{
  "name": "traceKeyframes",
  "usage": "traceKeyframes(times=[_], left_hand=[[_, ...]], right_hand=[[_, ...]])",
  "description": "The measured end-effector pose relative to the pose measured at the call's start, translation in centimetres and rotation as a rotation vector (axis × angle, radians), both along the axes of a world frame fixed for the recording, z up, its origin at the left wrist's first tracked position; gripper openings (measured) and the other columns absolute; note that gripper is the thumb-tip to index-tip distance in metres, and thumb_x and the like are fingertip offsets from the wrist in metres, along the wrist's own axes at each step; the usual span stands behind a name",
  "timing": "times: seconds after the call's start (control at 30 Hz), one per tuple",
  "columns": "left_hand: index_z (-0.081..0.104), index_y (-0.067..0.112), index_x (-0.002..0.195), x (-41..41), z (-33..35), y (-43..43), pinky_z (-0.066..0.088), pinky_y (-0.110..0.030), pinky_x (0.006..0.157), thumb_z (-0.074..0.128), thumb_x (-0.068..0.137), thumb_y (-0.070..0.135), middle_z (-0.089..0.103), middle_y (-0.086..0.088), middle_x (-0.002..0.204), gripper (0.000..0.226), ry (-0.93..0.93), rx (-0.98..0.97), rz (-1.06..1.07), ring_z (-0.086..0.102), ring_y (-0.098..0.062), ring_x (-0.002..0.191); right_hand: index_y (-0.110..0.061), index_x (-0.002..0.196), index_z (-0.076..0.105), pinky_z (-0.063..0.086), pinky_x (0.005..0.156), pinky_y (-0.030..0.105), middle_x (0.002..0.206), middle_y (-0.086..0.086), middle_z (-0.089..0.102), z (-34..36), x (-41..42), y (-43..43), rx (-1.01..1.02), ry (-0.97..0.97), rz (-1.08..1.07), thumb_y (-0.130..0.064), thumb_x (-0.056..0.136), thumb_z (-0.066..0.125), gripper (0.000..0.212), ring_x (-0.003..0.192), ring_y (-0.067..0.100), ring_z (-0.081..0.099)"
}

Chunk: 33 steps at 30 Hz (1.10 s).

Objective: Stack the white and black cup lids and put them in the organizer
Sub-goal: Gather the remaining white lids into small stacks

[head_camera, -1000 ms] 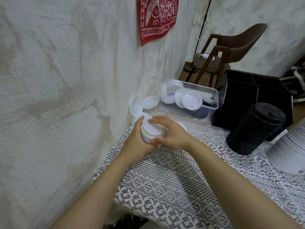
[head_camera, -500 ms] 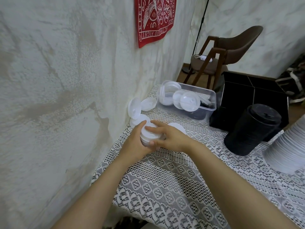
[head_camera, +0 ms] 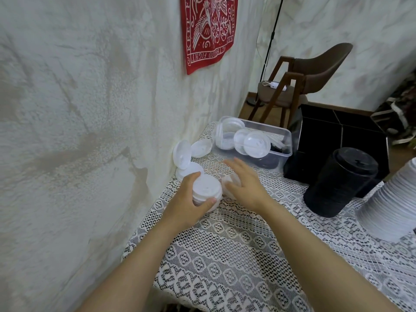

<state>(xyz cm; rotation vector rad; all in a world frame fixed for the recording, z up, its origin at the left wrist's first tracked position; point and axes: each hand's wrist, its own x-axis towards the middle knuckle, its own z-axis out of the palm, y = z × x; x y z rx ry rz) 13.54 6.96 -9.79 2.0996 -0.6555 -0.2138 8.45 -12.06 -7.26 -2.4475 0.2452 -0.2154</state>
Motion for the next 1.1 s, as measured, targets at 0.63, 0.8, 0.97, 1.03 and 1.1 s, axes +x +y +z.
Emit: traceKeyframes(times=[0.63, 0.8, 0.97, 1.03, 1.1], left_hand=[[0.027, 0.033, 0.145, 0.0, 0.1, 0.0, 0.04, -0.035, 0.106, 0.069, 0.084, 0.044, 0.035, 0.009, 0.146, 0.075, 0.053, -0.031, 0.011, 0.038, -0.012, 0.131], [0.027, 0.034, 0.145, 0.1, 0.1, 0.0, 0.041, -0.035, 0.105, 0.068, 0.083, 0.047, 0.035, 0.009, 0.147, 0.076, 0.042, -0.024, 0.018, 0.038, -0.012, 0.131], [0.027, 0.034, 0.145, 0.1, 0.1, 0.0, 0.041, -0.037, 0.106, 0.069, 0.083, 0.048, 0.035, 0.009, 0.148, 0.076, 0.038, -0.024, 0.019, 0.038, -0.013, 0.132], [0.027, 0.035, 0.145, 0.2, 0.0, 0.0, 0.041, -0.037, 0.106, 0.069, 0.082, 0.048, 0.035, 0.01, 0.148, 0.077, 0.045, -0.032, 0.017, 0.038, -0.013, 0.132], [0.027, 0.035, 0.144, 0.1, 0.0, 0.1, 0.041, -0.037, 0.106, 0.069, 0.082, 0.048, 0.035, 0.01, 0.147, 0.076, 0.045, -0.035, 0.017, 0.038, -0.013, 0.132]], right_hand=[[-0.027, 0.145, 0.041, 0.033, 0.111, 0.043, 0.146, -0.005, 0.041, -2.6, -1.5, -1.9, 0.14, 0.0, -0.131, -0.047, 0.069, 0.083, 0.089, 0.132, 0.017, 0.037], [-0.032, 0.144, 0.04, 0.027, 0.113, 0.042, 0.148, -0.004, 0.036, -2.4, -1.9, -2.1, 0.198, -0.043, -0.133, -0.029, 0.08, 0.079, 0.075, 0.137, 0.017, 0.029], [-0.031, 0.142, 0.042, 0.026, 0.11, 0.036, 0.148, -0.005, 0.037, -2.3, -1.9, -2.3, 0.187, -0.058, -0.128, -0.024, 0.078, 0.081, 0.076, 0.137, 0.015, 0.03], [-0.032, 0.142, 0.041, 0.027, 0.109, 0.035, 0.147, -0.006, 0.038, -2.3, -1.9, -2.3, 0.168, -0.052, -0.122, -0.024, 0.077, 0.081, 0.077, 0.135, 0.015, 0.032], [-0.032, 0.143, 0.041, 0.028, 0.105, 0.035, 0.145, -0.007, 0.04, -2.2, -1.9, -2.3, 0.146, -0.046, -0.112, -0.024, 0.077, 0.081, 0.077, 0.131, 0.015, 0.034]])
